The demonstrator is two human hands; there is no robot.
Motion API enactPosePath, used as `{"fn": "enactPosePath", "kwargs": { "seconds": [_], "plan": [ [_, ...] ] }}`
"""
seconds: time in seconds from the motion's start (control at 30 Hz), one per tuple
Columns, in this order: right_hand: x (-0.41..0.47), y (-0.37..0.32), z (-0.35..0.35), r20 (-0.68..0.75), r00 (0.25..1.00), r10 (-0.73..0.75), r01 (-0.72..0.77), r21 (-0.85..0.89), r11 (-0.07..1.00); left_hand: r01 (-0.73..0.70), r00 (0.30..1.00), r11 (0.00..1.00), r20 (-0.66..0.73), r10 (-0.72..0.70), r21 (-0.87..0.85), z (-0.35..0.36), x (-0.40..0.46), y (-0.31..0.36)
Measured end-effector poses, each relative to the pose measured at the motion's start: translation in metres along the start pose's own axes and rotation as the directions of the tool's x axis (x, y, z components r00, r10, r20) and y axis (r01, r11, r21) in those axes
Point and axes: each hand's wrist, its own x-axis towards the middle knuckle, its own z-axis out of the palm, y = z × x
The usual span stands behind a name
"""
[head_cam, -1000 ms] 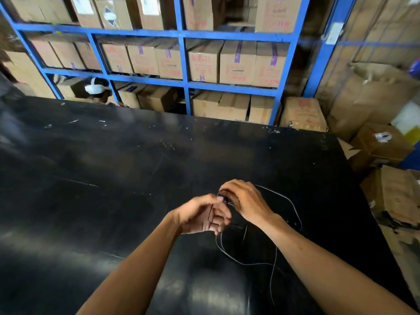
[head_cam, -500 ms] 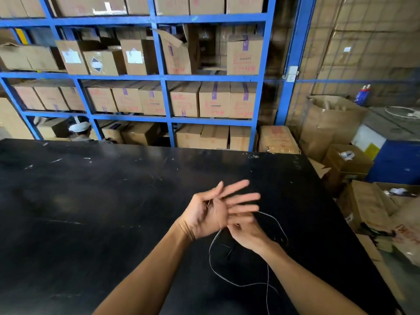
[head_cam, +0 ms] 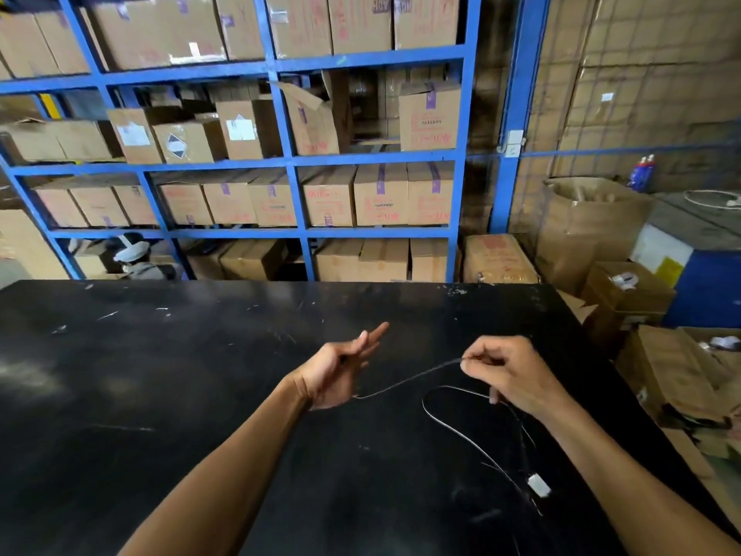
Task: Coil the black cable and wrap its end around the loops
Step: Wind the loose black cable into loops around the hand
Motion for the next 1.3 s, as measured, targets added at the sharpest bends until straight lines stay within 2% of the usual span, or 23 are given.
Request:
{"fn": "enactPosePath", "kwargs": {
  "seconds": [0.1, 0.2, 0.3, 0.4, 0.43, 0.5, 0.63, 0.77, 0.9, 1.0, 1.1, 1.2, 1.3],
  "plan": [
    [0.041, -0.023, -0.021, -0.086, 0.992, -0.096, 0.084, -0.127, 0.988, 0.157, 0.982, 0.987, 0.104, -0.159, 0.029, 0.018, 0.005, 0.004],
    [0.078, -0.034, -0.025, -0.163, 0.975, -0.152, 0.125, -0.168, 0.978, 0.21, 0.942, 0.977, 0.259, -0.211, 0.031, 0.04, 0.004, 0.015],
    [0.094, -0.027, -0.012, -0.194, 0.97, -0.145, 0.117, -0.15, 0.982, 0.068, 0.935, 0.997, 0.347, -0.072, 0.023, 0.044, 0.004, 0.025],
    [0.084, -0.005, 0.02, -0.123, 0.992, 0.01, -0.018, -0.06, 0.998, -0.115, 0.883, 0.983, 0.439, 0.168, -0.145, 0.045, -0.002, 0.044],
    [0.076, 0.002, 0.034, -0.074, 0.995, 0.064, -0.063, 0.004, 0.998, -0.156, 0.866, 0.963, 0.438, 0.241, -0.221, 0.045, -0.004, 0.052],
    [0.055, 0.011, 0.06, 0.023, 0.994, 0.104, -0.106, 0.108, 0.989, -0.249, 0.866, 0.915, 0.35, 0.357, -0.318, 0.041, -0.006, 0.066],
    [0.008, 0.015, 0.083, 0.153, 0.988, 0.025, -0.049, 0.152, 0.987, -0.443, 0.87, 0.828, 0.058, 0.49, -0.345, 0.013, -0.013, 0.083],
    [-0.011, 0.0, 0.059, 0.173, 0.984, -0.042, 0.005, 0.21, 0.978, -0.473, 0.881, 0.835, -0.133, 0.454, -0.28, -0.023, -0.019, 0.08],
    [0.005, -0.038, 0.01, 0.082, 0.993, -0.081, 0.062, 0.215, 0.975, -0.343, 0.936, 0.924, -0.148, 0.32, -0.17, -0.036, -0.018, 0.059],
    [0.032, -0.076, -0.025, 0.024, 0.992, -0.12, 0.108, 0.3, 0.948, -0.215, 0.975, 0.975, -0.062, 0.212, -0.06, -0.014, -0.016, 0.047],
    [0.064, -0.109, -0.042, -0.062, 0.988, -0.14, 0.152, 0.348, 0.925, -0.127, 0.985, 0.99, 0.113, 0.133, -0.067, 0.021, -0.014, 0.044],
    [0.088, -0.121, -0.042, -0.125, 0.984, -0.13, 0.157, 0.237, 0.959, -0.034, 0.956, 0.995, 0.286, 0.06, -0.094, 0.053, -0.011, 0.046],
    [0.099, -0.111, -0.032, -0.159, 0.98, -0.116, 0.124, 0.044, 0.991, -0.06, 0.907, 0.994, 0.411, 0.091, -0.087, 0.071, -0.013, 0.053]
  ]
}}
